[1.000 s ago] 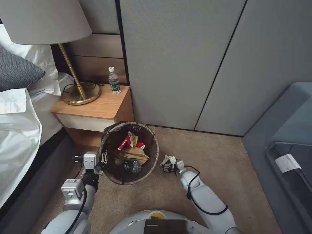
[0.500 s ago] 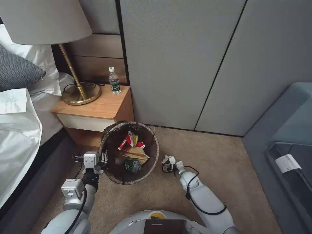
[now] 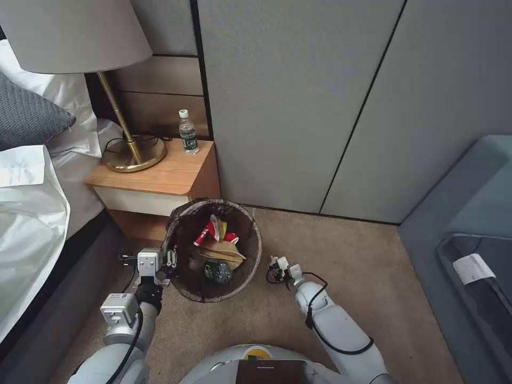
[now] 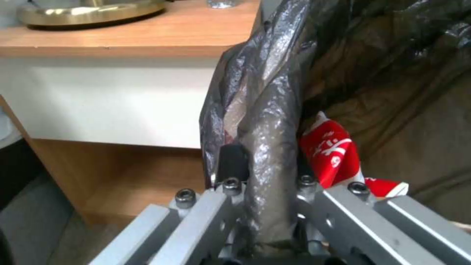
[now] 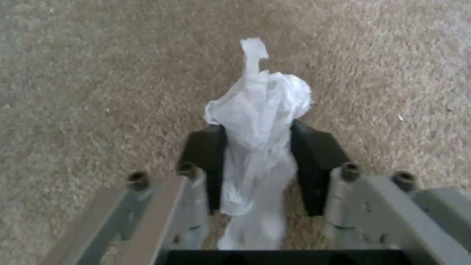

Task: Pick up the trash bin, then pick up the garbage from the floor and place it into the trash bin.

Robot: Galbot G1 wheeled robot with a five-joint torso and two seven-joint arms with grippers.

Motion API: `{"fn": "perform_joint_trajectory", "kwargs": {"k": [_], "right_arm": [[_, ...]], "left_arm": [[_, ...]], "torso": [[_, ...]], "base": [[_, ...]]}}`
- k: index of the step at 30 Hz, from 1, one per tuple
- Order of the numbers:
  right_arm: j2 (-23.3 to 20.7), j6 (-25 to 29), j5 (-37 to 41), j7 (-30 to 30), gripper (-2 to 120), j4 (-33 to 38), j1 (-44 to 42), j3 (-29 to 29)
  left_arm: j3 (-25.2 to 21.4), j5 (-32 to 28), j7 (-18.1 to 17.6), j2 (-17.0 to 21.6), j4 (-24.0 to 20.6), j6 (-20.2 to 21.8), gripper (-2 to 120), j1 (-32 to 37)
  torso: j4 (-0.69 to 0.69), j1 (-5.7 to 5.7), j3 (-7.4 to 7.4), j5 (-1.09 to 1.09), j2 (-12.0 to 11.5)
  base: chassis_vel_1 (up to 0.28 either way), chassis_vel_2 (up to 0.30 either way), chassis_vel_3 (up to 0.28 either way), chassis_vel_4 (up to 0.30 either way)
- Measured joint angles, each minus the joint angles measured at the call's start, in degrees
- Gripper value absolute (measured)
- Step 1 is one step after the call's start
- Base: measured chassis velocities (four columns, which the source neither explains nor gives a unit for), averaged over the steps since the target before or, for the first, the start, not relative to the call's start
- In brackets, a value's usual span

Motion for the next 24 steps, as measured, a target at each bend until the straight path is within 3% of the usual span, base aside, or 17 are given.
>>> {"fn": "perform_joint_trajectory", "kwargs": {"k": [6, 8, 15, 18, 20, 24], "right_arm": [[-0.34, -0.01, -0.11, 0.37, 11, 0.67, -0.26, -0.08], [-0.93, 0.14, -0.14, 0.45, 0, 1.86, -0.71, -0.06], [-3.19, 0.16, 1.19, 0.44, 0, 8.16, -2.98, 0.87], [-6.06, -0.9, 4.27, 0.33, 0, 16.78, -6.11, 2.46], [-6.06, -0.9, 4.27, 0.33, 0, 16.78, -6.11, 2.46], [-11.81, -3.16, 11.48, 0.37, 0, 33.9, -12.04, 6.26]], "left_arm": [[0.05, 0.0, 0.0, 0.01, 0.0, -0.03, 3, -0.02], [0.05, -0.01, 0.01, 0.05, 0.0, -0.05, 3, -0.01], [-0.14, -0.23, -0.1, 0.43, 0.0, -0.03, 3, -0.06], [-0.22, -0.35, -0.19, 0.67, 0.0, 0.25, 3, -0.25], [-0.22, -0.35, -0.19, 0.67, 0.0, 0.25, 3, -0.25], [-0.19, -0.66, -0.24, 0.97, 0.0, 0.35, 3, -0.84]], "torso": [[-0.01, 0.0, 0.0, -0.03, 0.0], [-0.01, 0.0, 0.01, -0.02, 0.0], [0.0, 0.0, 0.0, -0.01, 0.0], [0.0, 0.0, 0.0, 0.0, 0.0], [0.0, 0.0, 0.0, 0.0, 0.0], [0.0, 0.0, 0.0, -0.03, 0.0]], "base": [[0.0, 0.0, 0.0, 0.0], [0.0, 0.0, 0.0, 0.0], [0.0, 0.0, 0.0, 0.0], [0.0, 0.0, 0.0, 0.0], [0.0, 0.0, 0.0, 0.0], [0.0, 0.0, 0.0, 0.0]]}}
